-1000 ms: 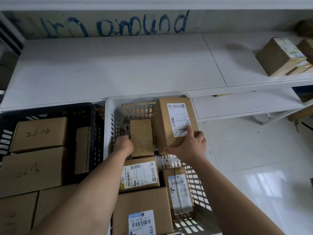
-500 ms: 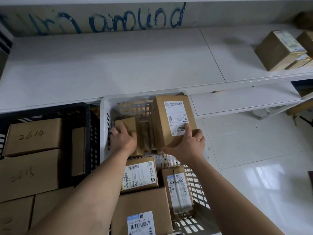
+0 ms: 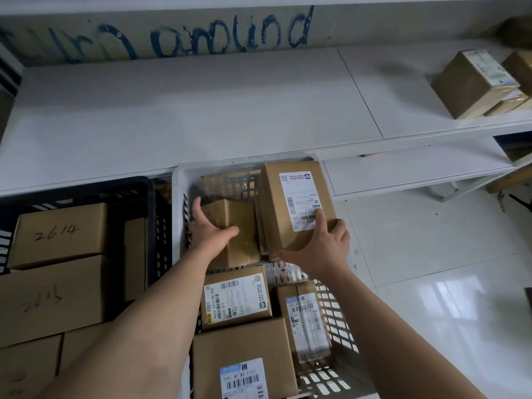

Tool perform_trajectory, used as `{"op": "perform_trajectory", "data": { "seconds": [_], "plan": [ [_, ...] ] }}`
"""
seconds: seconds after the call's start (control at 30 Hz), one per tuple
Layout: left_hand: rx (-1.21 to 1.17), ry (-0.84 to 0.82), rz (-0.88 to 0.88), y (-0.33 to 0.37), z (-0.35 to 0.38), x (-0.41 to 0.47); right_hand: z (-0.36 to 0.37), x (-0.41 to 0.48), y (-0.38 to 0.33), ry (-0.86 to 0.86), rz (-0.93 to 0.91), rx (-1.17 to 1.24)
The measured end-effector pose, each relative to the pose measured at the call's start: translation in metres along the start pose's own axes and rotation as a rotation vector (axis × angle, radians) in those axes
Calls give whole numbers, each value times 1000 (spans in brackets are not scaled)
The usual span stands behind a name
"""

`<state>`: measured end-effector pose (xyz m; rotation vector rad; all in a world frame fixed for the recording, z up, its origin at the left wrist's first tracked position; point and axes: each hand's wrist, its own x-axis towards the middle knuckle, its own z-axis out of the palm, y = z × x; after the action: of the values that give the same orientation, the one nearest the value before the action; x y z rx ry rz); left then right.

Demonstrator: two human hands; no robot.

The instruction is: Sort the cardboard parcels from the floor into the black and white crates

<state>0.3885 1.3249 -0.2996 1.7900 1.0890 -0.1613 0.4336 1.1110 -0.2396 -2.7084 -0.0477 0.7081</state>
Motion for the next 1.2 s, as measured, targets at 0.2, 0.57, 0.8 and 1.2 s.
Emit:
{"op": "perform_trajectory", "data": {
  "seconds": [0.2, 0.57, 0.8, 1.2],
  "plan": [
    [118, -41, 170, -3, -9, -7, 0, 0, -1, -4, 8, 16],
    [474, -33, 364, -13, -25, -12, 0, -3, -11, 21, -9, -22],
    [422, -25, 317, 6, -21, -20, 10, -4, -18, 28, -21, -50],
    [509, -169, 11, 9, -14, -22, 10, 3, -14, 39, -17, -44]
  ]
}}
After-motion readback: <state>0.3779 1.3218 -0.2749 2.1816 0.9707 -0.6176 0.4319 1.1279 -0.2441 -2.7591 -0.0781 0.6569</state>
